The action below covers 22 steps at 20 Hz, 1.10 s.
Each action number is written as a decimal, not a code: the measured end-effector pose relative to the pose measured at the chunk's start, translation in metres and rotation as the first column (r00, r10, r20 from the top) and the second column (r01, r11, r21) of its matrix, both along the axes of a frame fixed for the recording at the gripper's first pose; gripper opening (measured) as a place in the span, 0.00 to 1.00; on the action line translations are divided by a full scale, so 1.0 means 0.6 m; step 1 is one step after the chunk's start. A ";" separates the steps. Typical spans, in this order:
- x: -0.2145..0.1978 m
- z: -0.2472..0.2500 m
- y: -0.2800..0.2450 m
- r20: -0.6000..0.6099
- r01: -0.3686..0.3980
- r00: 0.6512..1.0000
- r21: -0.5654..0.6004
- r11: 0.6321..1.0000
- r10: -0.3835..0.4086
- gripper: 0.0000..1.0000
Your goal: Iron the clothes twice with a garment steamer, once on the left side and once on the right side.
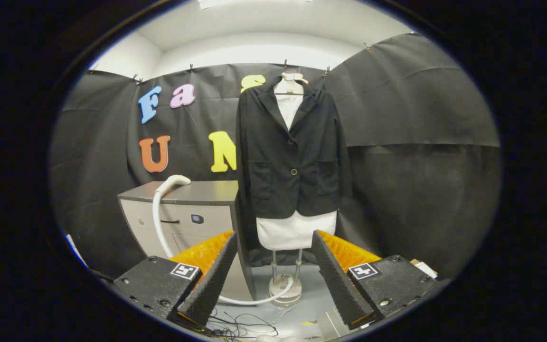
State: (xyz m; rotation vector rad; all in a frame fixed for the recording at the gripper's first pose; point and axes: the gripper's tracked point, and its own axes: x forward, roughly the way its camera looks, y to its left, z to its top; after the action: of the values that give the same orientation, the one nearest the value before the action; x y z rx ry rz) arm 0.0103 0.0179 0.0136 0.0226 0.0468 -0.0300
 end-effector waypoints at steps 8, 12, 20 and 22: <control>0.066 0.081 0.097 0.012 -0.074 0.997 -0.013 0.997 0.074 0.99; 0.132 0.124 0.184 0.000 -0.142 0.990 -0.034 0.989 0.142 1.00; 0.298 0.157 0.416 -0.091 -0.328 0.942 -0.043 0.944 0.323 0.99; 0.347 0.159 0.475 -0.117 -0.359 0.929 -0.054 0.932 0.351 0.99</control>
State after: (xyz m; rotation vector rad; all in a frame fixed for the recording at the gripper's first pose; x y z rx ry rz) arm 0.2184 0.3030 0.1088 -0.0629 0.1554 0.3308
